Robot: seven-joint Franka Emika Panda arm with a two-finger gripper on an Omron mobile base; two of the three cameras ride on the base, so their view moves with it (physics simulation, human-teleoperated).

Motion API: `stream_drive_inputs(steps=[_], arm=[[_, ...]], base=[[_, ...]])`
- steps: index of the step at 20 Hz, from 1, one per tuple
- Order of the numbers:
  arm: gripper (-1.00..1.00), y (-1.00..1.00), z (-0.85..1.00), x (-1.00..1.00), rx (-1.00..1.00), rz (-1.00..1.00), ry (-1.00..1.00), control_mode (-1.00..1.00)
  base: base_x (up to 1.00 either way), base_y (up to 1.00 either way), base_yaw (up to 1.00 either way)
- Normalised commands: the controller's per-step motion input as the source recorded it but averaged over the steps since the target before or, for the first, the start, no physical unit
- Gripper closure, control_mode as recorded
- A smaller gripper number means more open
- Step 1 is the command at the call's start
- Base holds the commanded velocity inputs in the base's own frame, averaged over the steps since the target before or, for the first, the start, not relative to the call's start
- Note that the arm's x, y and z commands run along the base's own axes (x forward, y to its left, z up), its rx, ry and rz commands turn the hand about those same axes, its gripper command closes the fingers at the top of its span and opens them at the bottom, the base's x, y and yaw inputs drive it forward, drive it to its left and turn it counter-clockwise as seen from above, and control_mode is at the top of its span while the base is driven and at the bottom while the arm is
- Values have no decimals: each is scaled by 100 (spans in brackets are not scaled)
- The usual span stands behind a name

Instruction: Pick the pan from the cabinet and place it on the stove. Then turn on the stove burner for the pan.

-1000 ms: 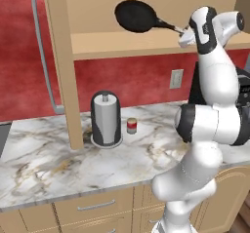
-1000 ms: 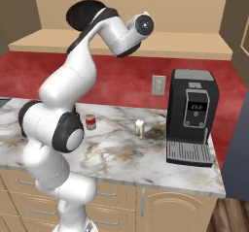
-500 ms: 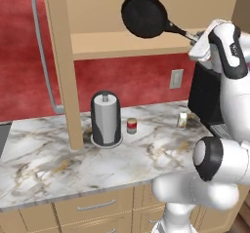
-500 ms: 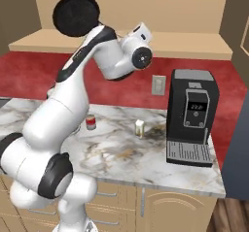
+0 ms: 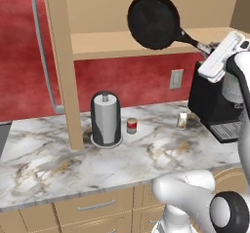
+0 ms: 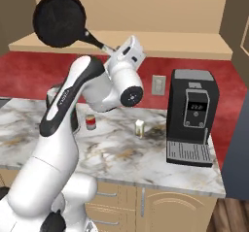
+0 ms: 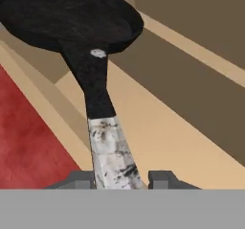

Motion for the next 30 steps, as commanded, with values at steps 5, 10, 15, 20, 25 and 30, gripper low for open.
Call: stream_drive_inputs(steps=[5,10,15,20,25,30], arm=[[100,10,0,-98,0,0,-7,-100],[100,7,0,-90,0,0,-7,-100],[100,4,0,-53,0,0,-3,-100],[100,0,0,-5,0,0,0,-100],[100,0,-1,-1,0,0,0,-100],[100,0,-12,-25,0,0,1,-100]], base=[[0,0,0],[0,0,0],[0,0,0],[0,0,0],[0,0,0],[0,0,0]])
